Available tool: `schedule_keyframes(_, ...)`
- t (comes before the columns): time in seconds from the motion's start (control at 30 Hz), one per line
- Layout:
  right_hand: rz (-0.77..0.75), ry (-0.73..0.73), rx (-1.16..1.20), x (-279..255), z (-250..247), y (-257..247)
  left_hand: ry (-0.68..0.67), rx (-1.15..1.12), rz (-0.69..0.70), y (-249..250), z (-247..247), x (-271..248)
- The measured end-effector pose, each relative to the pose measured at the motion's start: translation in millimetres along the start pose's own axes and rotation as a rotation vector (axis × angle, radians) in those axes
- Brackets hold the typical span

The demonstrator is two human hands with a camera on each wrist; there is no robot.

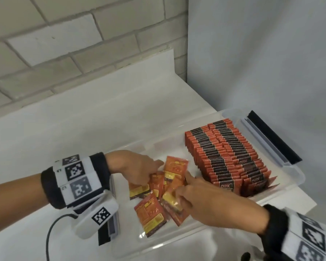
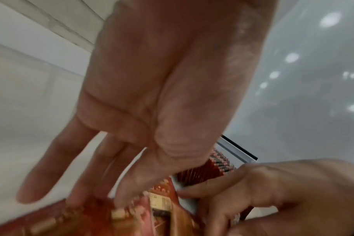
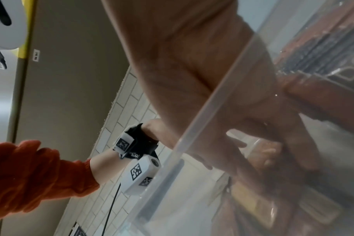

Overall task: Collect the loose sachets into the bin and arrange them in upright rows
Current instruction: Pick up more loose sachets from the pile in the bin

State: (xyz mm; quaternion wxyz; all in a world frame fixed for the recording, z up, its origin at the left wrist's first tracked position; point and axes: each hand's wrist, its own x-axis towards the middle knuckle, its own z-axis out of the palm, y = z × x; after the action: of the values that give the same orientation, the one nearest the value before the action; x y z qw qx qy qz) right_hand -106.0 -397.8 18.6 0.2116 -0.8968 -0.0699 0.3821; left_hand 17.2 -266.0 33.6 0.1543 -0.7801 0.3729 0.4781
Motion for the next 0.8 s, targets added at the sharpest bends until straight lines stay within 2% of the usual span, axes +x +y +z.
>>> schedule_keyframes(0.23,-0.067,0.127,0.106,10.9,5.1,-1.9,-0.024,0.031,0.029,-5.1,1.5,5.2)
schedule_keyframes(0.4,-0.051,0.032,0.158,13.7,7.2,-2.1,-0.018,0.009,0.056,-7.2,4.2,6.3)
schedule_keyframes(0.63,-0.067,-0.052,0.144,14.5,4.3,-5.1,-0.093,0.095,0.141,-6.1,15.7,10.0)
schedule_keyframes(0.8,-0.119,-0.005,0.204,17.5,4.5,-2.6,-0.076,0.092,0.158,-6.1,18.9,10.5)
